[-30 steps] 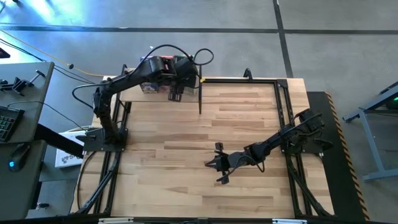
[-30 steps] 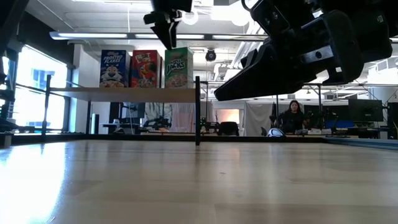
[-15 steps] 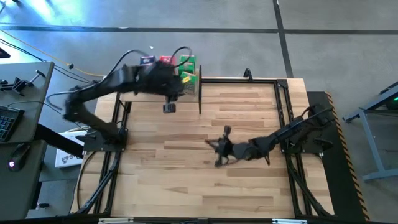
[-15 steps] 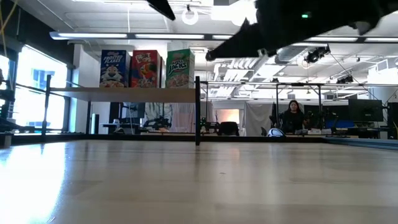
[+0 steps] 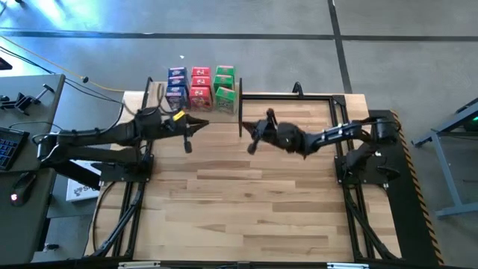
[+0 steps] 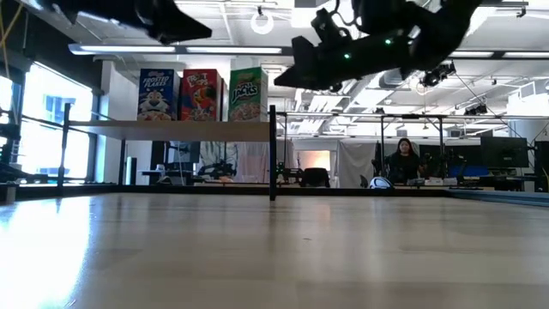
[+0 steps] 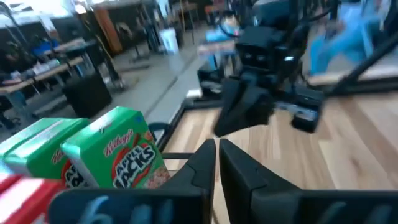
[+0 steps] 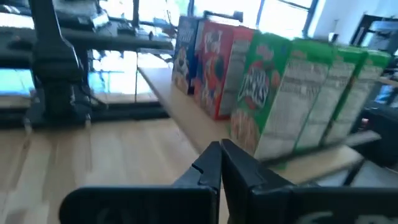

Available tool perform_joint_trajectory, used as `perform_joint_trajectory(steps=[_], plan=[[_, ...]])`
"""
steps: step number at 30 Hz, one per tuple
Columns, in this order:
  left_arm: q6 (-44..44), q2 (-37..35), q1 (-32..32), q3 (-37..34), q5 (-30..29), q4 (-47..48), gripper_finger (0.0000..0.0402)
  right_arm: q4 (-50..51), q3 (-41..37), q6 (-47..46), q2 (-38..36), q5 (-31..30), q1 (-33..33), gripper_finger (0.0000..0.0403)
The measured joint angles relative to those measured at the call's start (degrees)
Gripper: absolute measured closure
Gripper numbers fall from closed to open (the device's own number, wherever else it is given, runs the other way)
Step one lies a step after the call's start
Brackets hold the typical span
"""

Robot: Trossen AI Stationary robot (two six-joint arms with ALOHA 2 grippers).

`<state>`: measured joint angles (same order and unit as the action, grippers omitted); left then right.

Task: Stack cereal on shelf
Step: Put the green cereal box on the shelf aligned with the other green cereal boxes

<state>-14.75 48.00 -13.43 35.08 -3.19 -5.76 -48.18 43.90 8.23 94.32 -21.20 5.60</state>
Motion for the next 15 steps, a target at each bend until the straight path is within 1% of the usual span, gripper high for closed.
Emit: perform_joint_trajectory(steps=[2,6,11,15], plan=[[1.25,-2.25,0.00,-3.48,0.69,-3.97,0.0389,2.53,2.42,-0.65,0.16,3.18,2.46,0.0403],[2.64,-5.63,0.00,-7.58,1.71,-6.89,0.0389,9.17,8.28,0.07,1.58,5.87,6.02,0.0403],[3.75,-8.11,-0.04,-10.63,1.62,-8.22,0.0390,15.13,13.77,0.81,4.27,6.62,8.48,0.0403],[4.23,-9.00,-0.03,-12.25,1.50,-9.06,0.0390,15.85,16.02,0.82,6.11,6.84,9.84,0.0403]])
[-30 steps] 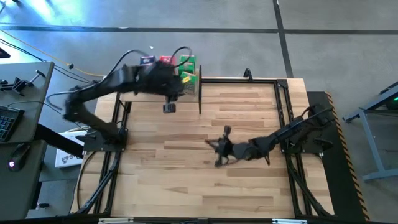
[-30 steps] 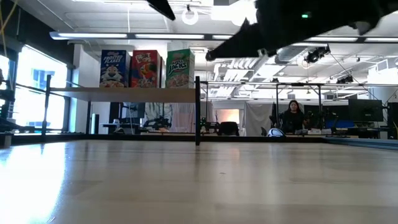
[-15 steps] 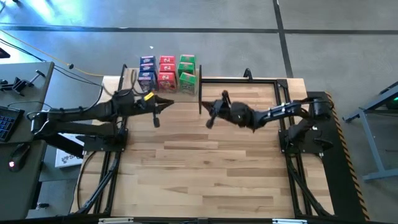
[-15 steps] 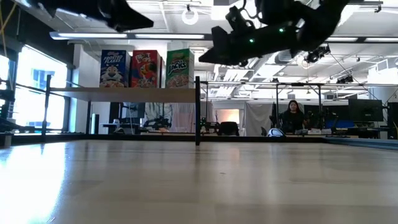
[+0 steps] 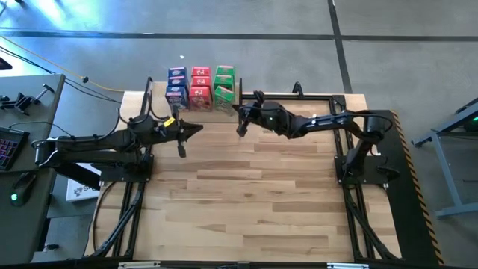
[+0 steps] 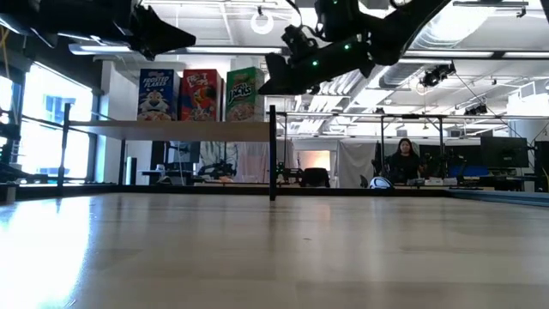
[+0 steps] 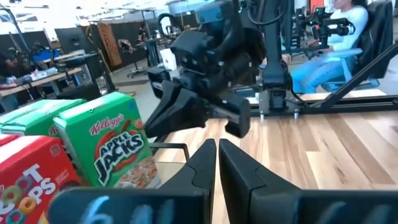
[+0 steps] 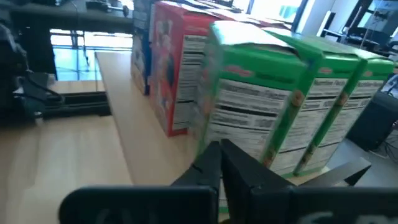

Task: Stack cereal on shelf
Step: Put the green cereal box on the shelf aligned with the other green cereal boxes

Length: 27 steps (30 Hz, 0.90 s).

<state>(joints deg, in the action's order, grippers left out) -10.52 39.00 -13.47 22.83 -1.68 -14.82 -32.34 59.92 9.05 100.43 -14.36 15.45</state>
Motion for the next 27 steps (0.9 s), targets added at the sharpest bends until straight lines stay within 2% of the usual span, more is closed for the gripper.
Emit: perform_joint_trajectory(steps=[6,21,27], plan=[[1.01,-0.04,-0.01,-0.42,-0.16,-0.17,0.0390,-0.02,1.53,-0.04,1.98,0.14,1.45,0.0403],[2.30,-0.03,-0.01,-0.42,-0.21,-0.09,0.0390,1.39,1.51,0.31,0.76,2.35,4.11,0.0403],[3.43,-0.01,-0.01,-0.41,-0.22,0.46,0.0390,1.79,1.62,1.52,-1.48,11.91,3.05,0.0403]])
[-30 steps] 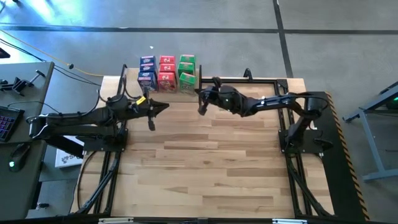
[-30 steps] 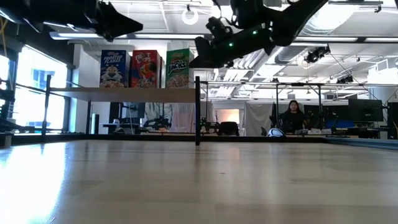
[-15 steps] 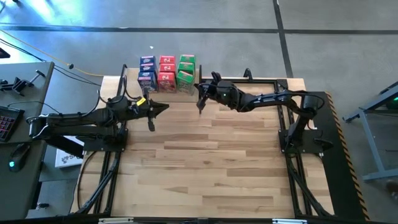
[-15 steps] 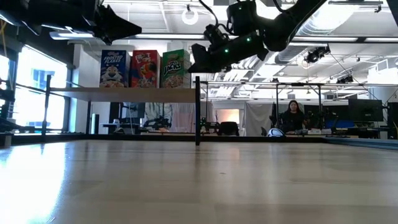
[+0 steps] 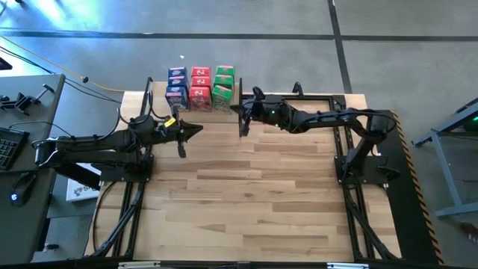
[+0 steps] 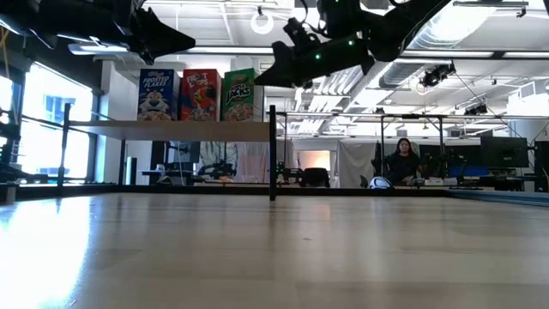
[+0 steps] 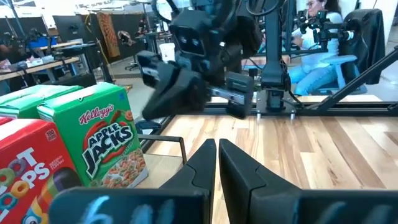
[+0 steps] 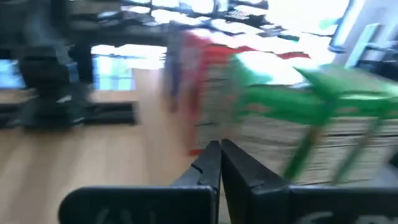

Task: Stack cereal on shelf
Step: Put the green cereal box on the shelf aligned with the other green cereal boxes

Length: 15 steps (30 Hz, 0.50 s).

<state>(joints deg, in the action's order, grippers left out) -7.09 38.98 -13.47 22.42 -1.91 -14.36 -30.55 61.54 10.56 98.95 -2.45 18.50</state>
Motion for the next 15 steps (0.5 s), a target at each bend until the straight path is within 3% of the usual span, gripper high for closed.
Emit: perform_joint_trajectory(steps=[15], plan=[[0.87,0.00,0.00,0.02,-0.05,-0.19,0.0390,-0.52,-0.05,-0.07,0.55,1.57,3.17,0.0403]])
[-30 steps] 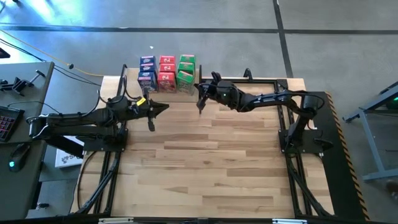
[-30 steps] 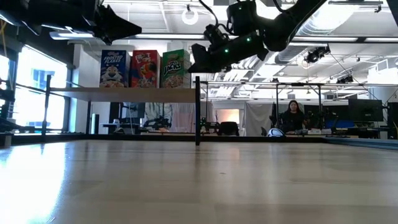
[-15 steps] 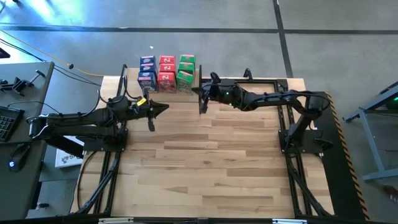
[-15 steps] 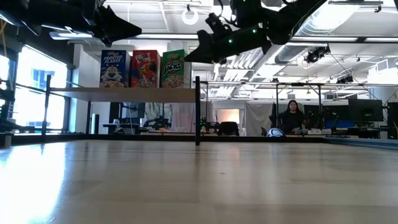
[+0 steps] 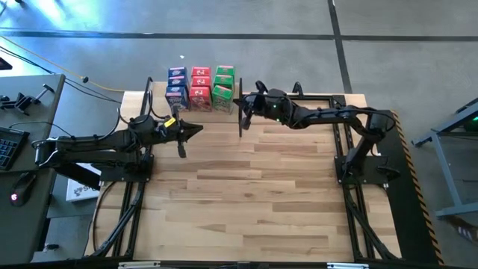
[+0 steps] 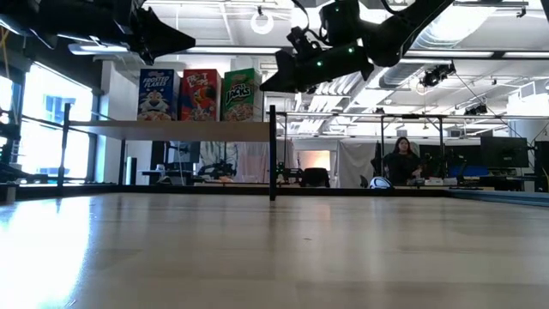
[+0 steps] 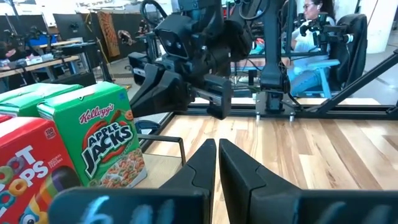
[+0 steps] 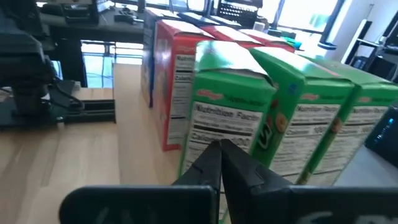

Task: Stack cereal on shelf
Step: Put the green cereal box on the shelf aligned with the other green cereal boxes

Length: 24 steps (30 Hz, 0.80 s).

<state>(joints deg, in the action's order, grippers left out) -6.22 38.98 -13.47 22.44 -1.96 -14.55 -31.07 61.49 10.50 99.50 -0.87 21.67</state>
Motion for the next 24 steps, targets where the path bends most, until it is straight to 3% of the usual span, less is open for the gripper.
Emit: perform_joint_trajectory(steps=[10,17,24], plan=[[-0.30,0.00,0.00,0.00,-0.17,0.03,0.0390,-0.51,-0.02,-1.49,0.00,0.59,2.06,0.0403],[-0.34,0.00,0.00,0.00,-0.17,0.13,0.0390,0.32,-0.07,1.45,-0.46,7.14,-1.07,0.0403],[-0.94,0.00,0.00,0.00,-0.17,0.13,0.0390,-1.62,-0.09,2.02,1.17,4.37,-1.08,0.0403]])
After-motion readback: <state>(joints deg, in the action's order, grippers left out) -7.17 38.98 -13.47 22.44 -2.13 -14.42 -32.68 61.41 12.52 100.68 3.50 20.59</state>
